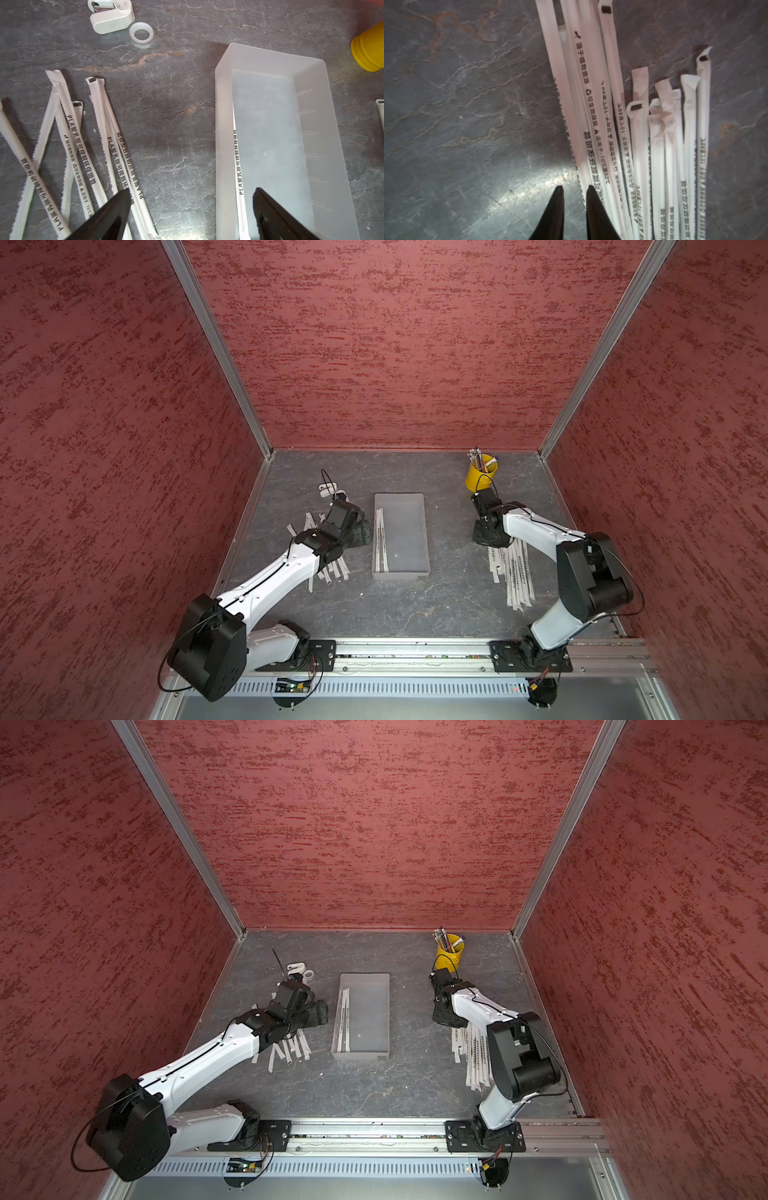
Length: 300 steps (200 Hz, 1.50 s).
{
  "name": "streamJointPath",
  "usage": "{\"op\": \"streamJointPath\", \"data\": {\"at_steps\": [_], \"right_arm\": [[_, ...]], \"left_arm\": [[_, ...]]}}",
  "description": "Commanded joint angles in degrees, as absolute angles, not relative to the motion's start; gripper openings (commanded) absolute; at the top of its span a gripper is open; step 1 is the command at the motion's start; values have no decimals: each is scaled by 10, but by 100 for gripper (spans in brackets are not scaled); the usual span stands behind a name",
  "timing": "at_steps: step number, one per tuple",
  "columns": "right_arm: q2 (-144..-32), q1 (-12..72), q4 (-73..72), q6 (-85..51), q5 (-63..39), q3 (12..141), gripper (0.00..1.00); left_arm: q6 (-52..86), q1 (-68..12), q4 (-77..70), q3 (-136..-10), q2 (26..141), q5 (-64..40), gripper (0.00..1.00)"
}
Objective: Put the straws into the storage box
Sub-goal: Pick up the straw from the center of the board.
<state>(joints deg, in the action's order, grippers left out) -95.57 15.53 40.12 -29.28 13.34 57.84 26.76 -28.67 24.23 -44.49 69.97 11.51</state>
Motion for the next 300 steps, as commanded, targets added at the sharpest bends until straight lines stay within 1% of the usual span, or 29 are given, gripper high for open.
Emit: {"op": "streamJointPath", "data": {"at_steps": [1,36,66,87,104,113,125,145,157,168,197,225,230,256,280,300], "right_arm": [[-974,143,371,-284,144,602,23],[-1008,135,354,-281,129,608,22],[-1021,144,331,-286,75,602,16],[-1027,179,338,-290,67,604,10],[-1024,207,347,-299,65,598,6],[-1017,217,351,-304,65,590,5],[-1003,221,354,-308,65,577,3],[-979,221,364,-304,77,574,2],[-976,220,371,-297,72,583,3],[-981,219,371,-296,62,590,6],[-1015,218,363,-304,62,606,18],[-1035,218,348,-310,67,614,19],[-1040,218,347,-310,67,615,18],[-1036,219,343,-317,66,610,8],[-986,233,368,-321,66,616,2],[-927,258,399,-338,60,635,0]], "left_arm": [[289,-288,178,-440,697,88,94],[290,-291,179,-445,716,77,93],[290,-290,175,-445,725,74,93],[292,-291,175,-444,734,72,92],[294,-292,173,-441,738,71,93],[295,-291,171,-440,739,69,92],[294,-292,172,-440,741,67,93],[292,-292,171,-440,743,66,93],[290,-291,172,-442,746,66,93],[290,-291,172,-444,749,67,93],[302,-291,177,-445,751,70,92],[305,-285,185,-441,743,64,92],[304,-284,186,-440,742,61,92],[305,-275,190,-437,741,51,91],[315,-267,192,-433,739,45,90],[323,-256,194,-425,733,26,89]]}}
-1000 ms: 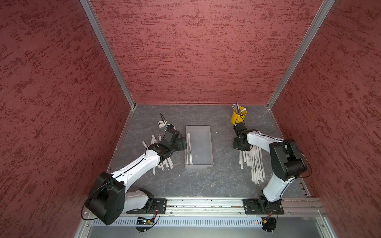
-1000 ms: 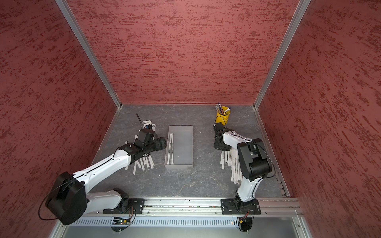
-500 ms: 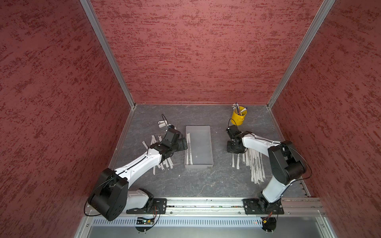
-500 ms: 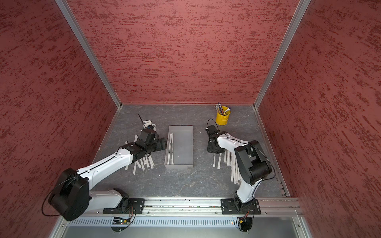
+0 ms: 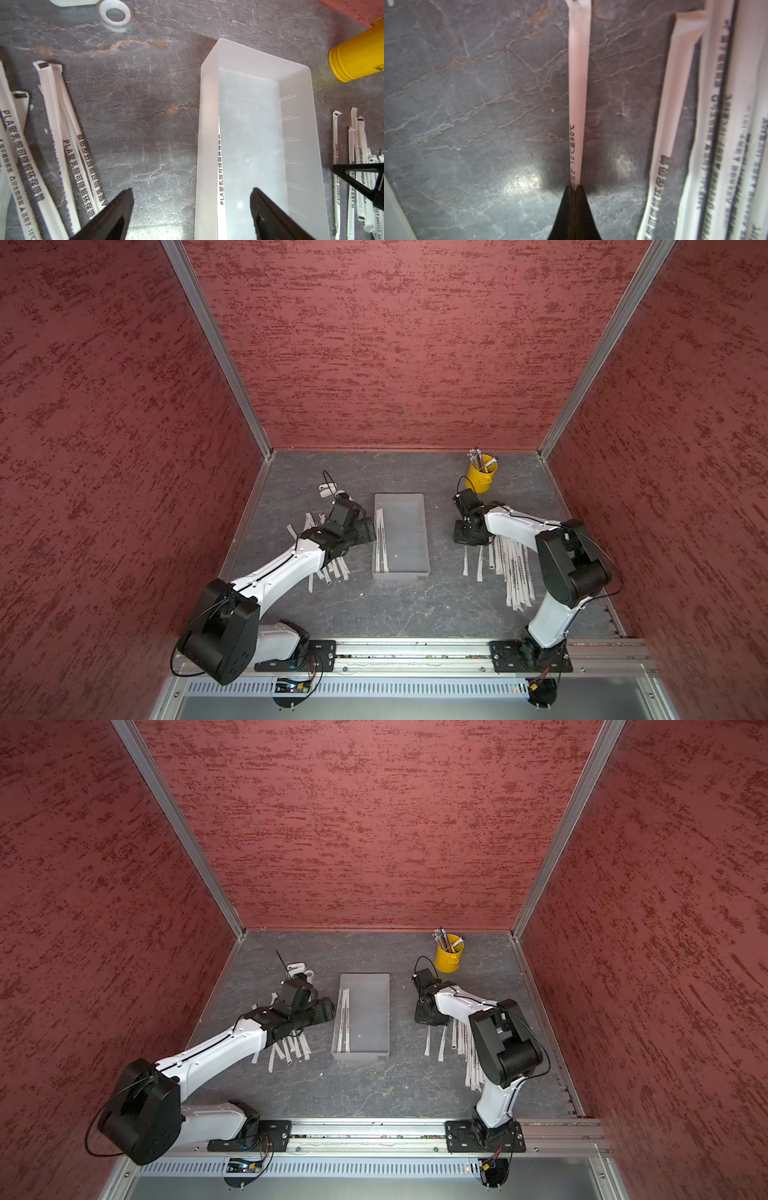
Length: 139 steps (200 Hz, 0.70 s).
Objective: Put the straws into the storage box
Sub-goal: Pick up the straw from the center of the board, then place the straw in the storage box.
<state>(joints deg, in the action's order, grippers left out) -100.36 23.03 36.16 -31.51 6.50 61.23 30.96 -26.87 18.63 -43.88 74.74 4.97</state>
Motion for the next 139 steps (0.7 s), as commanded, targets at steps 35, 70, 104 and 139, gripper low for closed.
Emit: {"op": "streamJointPath", "data": {"at_steps": [35,70,104,139], "right_arm": [[-889,352,422,-412,53,713,0],[-985,434,366,-469,51,802,0],[-1089,466,344,-476,33,867,0],[-1171,481,359,-464,16,917,0]], "left_arm": [[326,-232,174,-410,728,-41,87],[336,-231,161,-416,752,-75,84],[354,-231,138,-401,747,-103,83],[371,-233,109,-378,758,-122,79]]}}
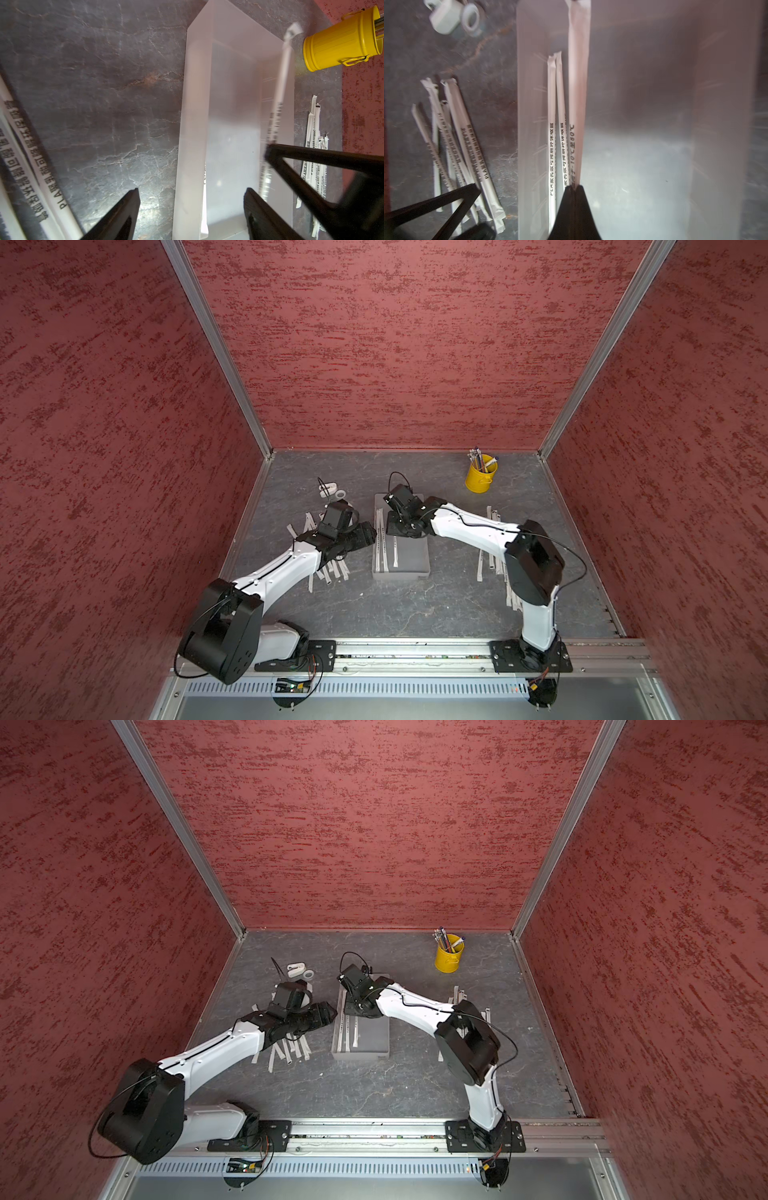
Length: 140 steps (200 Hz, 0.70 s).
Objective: Put the straws into the storage box
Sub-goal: Place the straw in the storage box.
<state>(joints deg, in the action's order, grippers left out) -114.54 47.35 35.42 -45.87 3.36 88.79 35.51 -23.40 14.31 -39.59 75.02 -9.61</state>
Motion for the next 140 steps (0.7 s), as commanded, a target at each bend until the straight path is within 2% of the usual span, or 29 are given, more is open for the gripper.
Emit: {"op": "streamJointPath", "data": {"at_steps": [1,49,140], "right_arm": [[-1171,481,359,-464,16,917,0],[-1219,485,363,-457,-6,931,0],[-1244,486,332,-479,-20,925,0]], "left_arm": [[372,-233,108,-378,758,-123,79],[385,-246,78,-364,771,-130,77],[390,-258,67,-361,782,-128,75]]}}
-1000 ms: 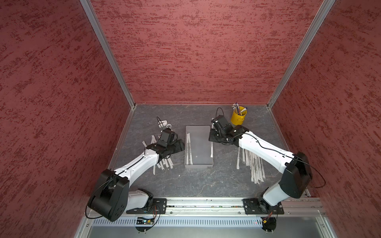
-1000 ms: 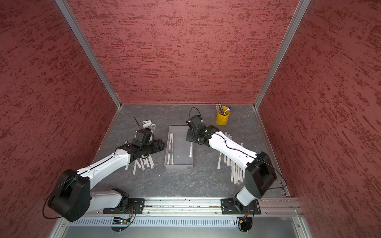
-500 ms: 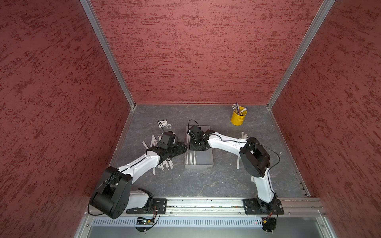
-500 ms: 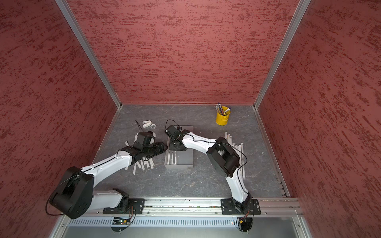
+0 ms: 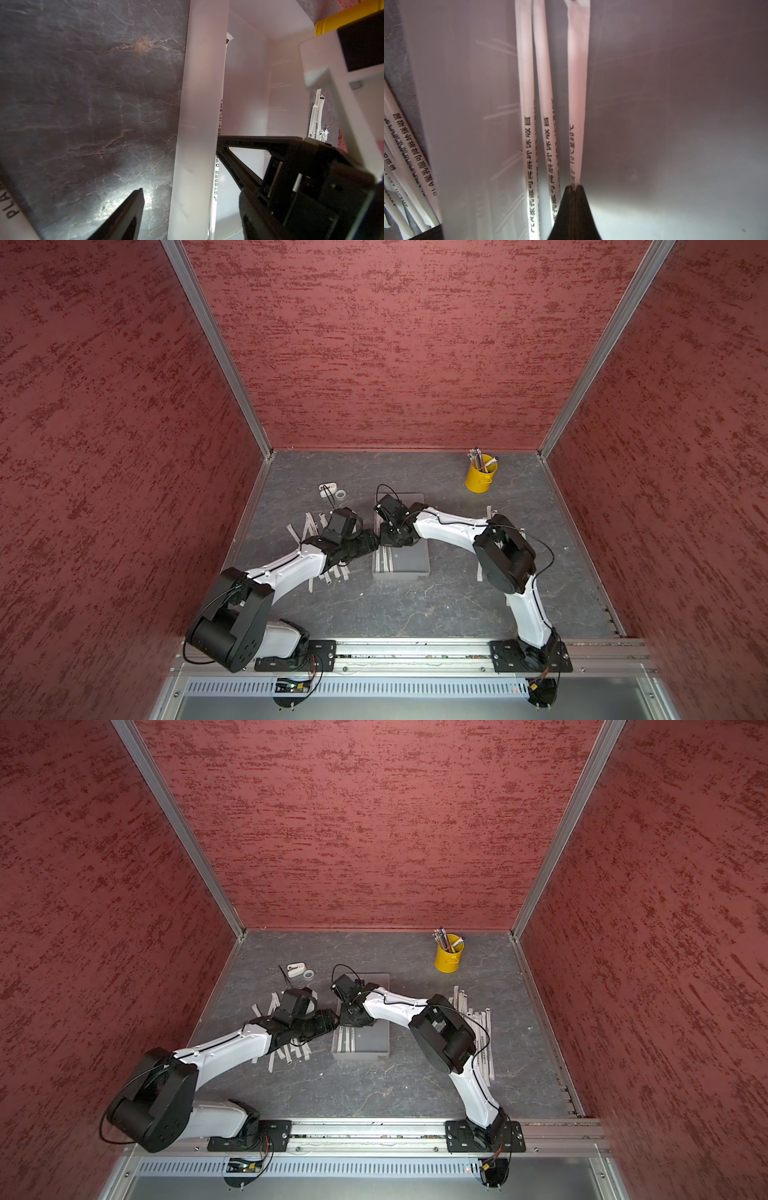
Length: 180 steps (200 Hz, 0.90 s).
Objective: Put the straws into the storage box
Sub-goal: Place the straw in the storage box.
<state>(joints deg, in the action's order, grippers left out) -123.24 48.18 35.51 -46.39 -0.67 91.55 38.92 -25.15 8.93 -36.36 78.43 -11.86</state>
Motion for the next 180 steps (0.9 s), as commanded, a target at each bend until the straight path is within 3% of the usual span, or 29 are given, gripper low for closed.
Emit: {"op": "streamJointPath", "data": {"at_steps": [1,111,158,180], "right_arm": [[-1245,486,332,-479,-20,925,0],[-1225,484,316,-497,-33,912,9],[-1121,471,333,-486,-52,872,24],[-1041,441,347,-478,-42,801,25]], "left_arm": [[390,-258,67,-361,782,-128,75],[390,-256,82,-359,765,-120,72],[367,-227,153,-390,702,-107,74],[333,-223,218,-429,677,-66,75]]}}
